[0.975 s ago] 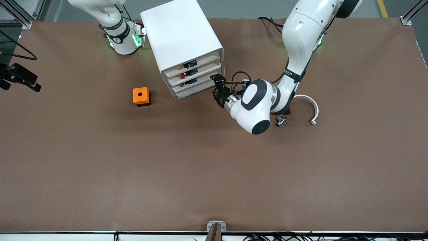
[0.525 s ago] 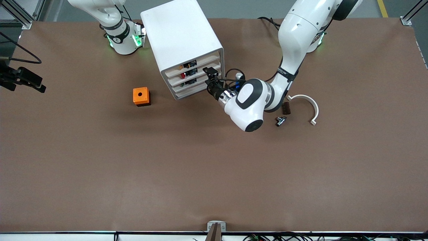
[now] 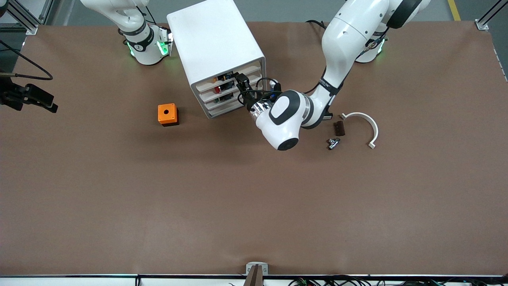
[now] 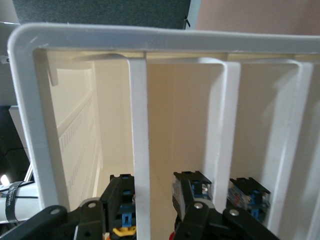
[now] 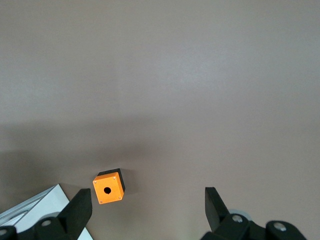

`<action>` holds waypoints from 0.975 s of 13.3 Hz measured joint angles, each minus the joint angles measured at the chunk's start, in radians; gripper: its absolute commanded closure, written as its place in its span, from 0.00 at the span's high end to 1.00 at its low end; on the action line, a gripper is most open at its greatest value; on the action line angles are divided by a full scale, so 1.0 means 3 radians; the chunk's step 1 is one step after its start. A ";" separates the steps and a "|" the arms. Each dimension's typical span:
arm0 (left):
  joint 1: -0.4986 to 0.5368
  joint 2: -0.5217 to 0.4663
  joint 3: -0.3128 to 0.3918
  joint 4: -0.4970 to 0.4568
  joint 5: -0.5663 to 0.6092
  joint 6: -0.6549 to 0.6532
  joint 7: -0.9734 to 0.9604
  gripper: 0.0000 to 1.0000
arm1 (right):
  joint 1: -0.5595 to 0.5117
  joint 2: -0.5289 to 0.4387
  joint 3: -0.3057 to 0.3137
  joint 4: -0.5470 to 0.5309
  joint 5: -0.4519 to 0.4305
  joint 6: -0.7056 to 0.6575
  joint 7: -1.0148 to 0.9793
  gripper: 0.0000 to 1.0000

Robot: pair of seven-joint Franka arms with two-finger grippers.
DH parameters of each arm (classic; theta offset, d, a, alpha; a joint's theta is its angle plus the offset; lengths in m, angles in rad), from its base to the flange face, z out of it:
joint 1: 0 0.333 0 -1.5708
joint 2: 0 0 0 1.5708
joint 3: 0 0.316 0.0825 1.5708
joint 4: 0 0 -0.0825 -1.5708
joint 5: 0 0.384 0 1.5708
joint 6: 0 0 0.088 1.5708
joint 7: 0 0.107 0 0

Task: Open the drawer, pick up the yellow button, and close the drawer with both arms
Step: 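Pull the drawer open with the left gripper while the right gripper reaches in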

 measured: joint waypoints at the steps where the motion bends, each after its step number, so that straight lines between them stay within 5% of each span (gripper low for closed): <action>1: -0.0017 0.0007 0.0000 0.0000 -0.0008 0.0000 -0.0031 0.37 | 0.0000 0.0008 0.0000 -0.0001 0.0000 0.0001 0.0016 1.00; 5: -0.0030 0.0018 -0.0001 0.0010 -0.0034 -0.0032 -0.0095 0.01 | 0.0044 0.0095 0.0027 -0.0005 0.0058 0.0009 0.0387 1.00; 9: 0.0007 0.0018 0.0010 0.0028 -0.0035 -0.0031 -0.0095 0.01 | 0.0166 0.0195 0.0037 -0.0007 0.0271 0.0013 0.1160 1.00; 13: 0.0433 0.0019 0.0103 0.0155 -0.0031 0.0026 -0.0031 0.01 | 0.0510 0.0269 0.0047 -0.0010 0.0402 0.0015 0.2106 1.00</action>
